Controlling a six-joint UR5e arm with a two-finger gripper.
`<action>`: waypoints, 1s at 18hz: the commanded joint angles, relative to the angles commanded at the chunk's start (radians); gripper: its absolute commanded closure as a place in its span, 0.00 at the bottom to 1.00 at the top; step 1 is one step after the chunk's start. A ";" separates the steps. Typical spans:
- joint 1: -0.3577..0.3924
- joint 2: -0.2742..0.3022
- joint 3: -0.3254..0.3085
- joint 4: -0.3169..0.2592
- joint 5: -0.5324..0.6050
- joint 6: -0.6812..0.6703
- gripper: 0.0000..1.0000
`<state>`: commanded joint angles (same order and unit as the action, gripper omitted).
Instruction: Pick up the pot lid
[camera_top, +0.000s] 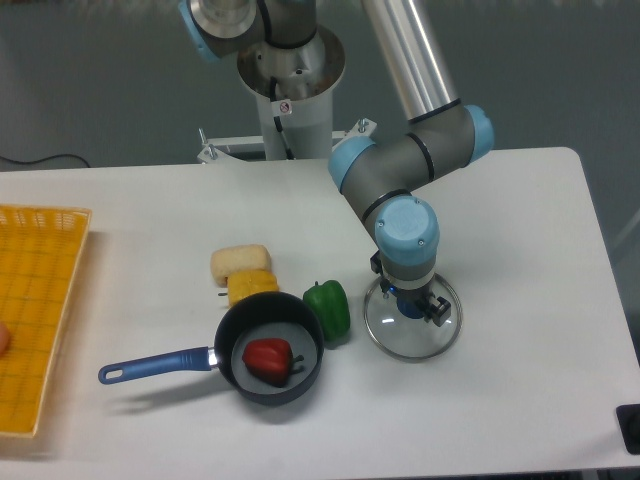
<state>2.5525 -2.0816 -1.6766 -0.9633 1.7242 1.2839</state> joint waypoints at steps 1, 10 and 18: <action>0.000 0.000 0.002 -0.002 0.000 -0.002 0.20; 0.000 0.000 0.017 -0.006 0.000 0.000 0.37; -0.006 0.001 0.034 -0.017 0.002 0.002 0.50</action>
<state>2.5464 -2.0801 -1.6429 -0.9802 1.7257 1.2855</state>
